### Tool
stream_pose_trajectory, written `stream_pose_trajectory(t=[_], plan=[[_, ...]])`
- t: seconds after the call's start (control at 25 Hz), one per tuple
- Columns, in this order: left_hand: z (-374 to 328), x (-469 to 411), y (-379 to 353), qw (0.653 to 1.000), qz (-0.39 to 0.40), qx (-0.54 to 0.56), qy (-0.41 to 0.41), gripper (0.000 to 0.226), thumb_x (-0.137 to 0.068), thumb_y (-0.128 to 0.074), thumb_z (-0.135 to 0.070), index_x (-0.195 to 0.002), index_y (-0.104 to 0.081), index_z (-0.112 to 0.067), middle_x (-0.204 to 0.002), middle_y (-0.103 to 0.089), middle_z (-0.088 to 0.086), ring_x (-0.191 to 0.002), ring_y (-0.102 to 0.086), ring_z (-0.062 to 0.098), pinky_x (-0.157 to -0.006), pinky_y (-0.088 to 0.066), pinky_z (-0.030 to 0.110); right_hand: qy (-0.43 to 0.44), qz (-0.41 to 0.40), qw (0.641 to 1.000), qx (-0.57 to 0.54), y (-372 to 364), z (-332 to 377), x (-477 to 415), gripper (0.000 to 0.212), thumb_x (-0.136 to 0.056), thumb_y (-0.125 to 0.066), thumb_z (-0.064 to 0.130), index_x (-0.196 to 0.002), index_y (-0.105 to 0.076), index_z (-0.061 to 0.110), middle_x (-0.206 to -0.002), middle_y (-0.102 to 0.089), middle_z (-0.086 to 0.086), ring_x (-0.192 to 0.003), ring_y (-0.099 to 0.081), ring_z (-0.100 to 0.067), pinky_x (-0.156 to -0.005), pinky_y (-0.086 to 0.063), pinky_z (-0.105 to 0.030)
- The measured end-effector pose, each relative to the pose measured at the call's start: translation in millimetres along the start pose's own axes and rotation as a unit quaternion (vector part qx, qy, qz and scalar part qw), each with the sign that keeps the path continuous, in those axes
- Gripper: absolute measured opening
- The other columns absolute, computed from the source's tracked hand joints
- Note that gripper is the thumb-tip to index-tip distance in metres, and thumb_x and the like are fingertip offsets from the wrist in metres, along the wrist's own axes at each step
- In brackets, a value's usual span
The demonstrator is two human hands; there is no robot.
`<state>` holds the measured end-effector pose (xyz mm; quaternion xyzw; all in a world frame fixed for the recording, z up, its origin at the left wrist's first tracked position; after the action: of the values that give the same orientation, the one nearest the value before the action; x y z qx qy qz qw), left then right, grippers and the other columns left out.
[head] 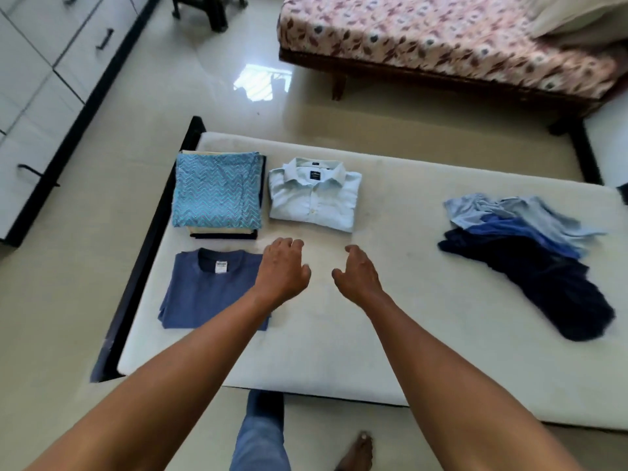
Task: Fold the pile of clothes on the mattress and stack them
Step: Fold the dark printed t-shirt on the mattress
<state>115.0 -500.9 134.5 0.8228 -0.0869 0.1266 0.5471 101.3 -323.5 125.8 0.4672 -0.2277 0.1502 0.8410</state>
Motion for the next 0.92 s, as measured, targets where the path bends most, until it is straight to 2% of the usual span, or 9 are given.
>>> stream_pose_trajectory(t=[0.16,0.32,0.48,0.64,0.8,0.92], plan=[[-127.9,71.4,-13.8,0.997,-0.040,-0.020,-0.064,0.051,-0.091,-0.066,-0.028,-0.135,-0.057,-0.004,-0.130,-0.062,0.015,-0.125,-0.053,0.035,-0.109,-0.041,0.045,0.003,-0.001,0.999,0.043,62.3,-122.5,98.8,0.079,-0.104,-0.055,0.032,-0.164,-0.011,0.007,-0.172,-0.012,-0.012,-0.157,-0.020,-0.027,-0.126,-0.021,-0.037],[-244.8,116.3,-29.6,0.988,-0.046,-0.039,-0.142,0.055,-0.090,-0.068,-0.029,-0.136,-0.057,-0.004,-0.128,-0.062,0.015,-0.124,-0.055,0.036,-0.108,-0.042,0.045,-0.021,-0.011,0.997,0.067,125.6,-227.9,169.1,0.081,-0.107,-0.048,0.033,-0.164,0.002,0.006,-0.173,0.005,-0.013,-0.160,-0.005,-0.026,-0.128,-0.011,-0.037],[-347.4,124.2,-33.4,0.969,-0.047,-0.067,-0.233,0.051,-0.090,-0.066,-0.030,-0.133,-0.058,-0.004,-0.127,-0.063,0.014,-0.126,-0.054,0.036,-0.108,-0.044,0.045,-0.037,-0.069,0.994,0.077,203.5,-294.3,195.3,0.082,-0.105,-0.052,0.032,-0.163,-0.003,0.003,-0.173,0.000,-0.016,-0.160,-0.009,-0.028,-0.128,-0.016,-0.039],[-422.6,94.5,-48.4,0.950,-0.025,-0.098,-0.294,0.052,-0.092,-0.063,-0.031,-0.136,-0.056,-0.005,-0.132,-0.062,0.014,-0.130,-0.052,0.034,-0.113,-0.041,0.044,-0.065,-0.124,0.988,0.062,256.9,-349.9,184.4,0.081,-0.103,-0.056,0.035,-0.163,-0.010,0.006,-0.172,-0.006,-0.014,-0.158,-0.015,-0.030,-0.126,-0.021,-0.040],[-476.5,54.8,-76.0,0.935,0.015,-0.115,-0.335,0.053,-0.092,-0.061,-0.033,-0.137,-0.054,-0.006,-0.131,-0.062,0.012,-0.127,-0.053,0.032,-0.109,-0.043,0.042,-0.095,-0.119,0.986,0.068,280.4,-400.5,173.8,0.080,-0.105,-0.052,0.034,-0.164,-0.006,0.007,-0.173,0.000,-0.014,-0.160,-0.006,-0.028,-0.128,-0.017,-0.040],[-522.4,29.2,-109.0,0.930,0.061,-0.109,-0.346,0.052,-0.094,-0.062,-0.033,-0.138,-0.054,-0.006,-0.132,-0.061,0.013,-0.127,-0.054,0.032,-0.107,-0.044,0.042,-0.124,-0.101,0.985,0.072,293.4,-454.3,158.8,0.074,-0.104,-0.053,0.033,-0.161,-0.014,0.005,-0.173,-0.004,-0.015,-0.160,-0.007,-0.030,-0.127,-0.018,-0.042]])
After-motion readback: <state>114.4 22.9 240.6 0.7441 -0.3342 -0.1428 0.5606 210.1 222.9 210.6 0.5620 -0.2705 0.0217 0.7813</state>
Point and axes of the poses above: each hand's wrist, its own x-axis away from the middle knuckle, its own y-axis out of the back of the hand, z = x × y, the point moved 4 cm from there along -x, towards the middle knuckle
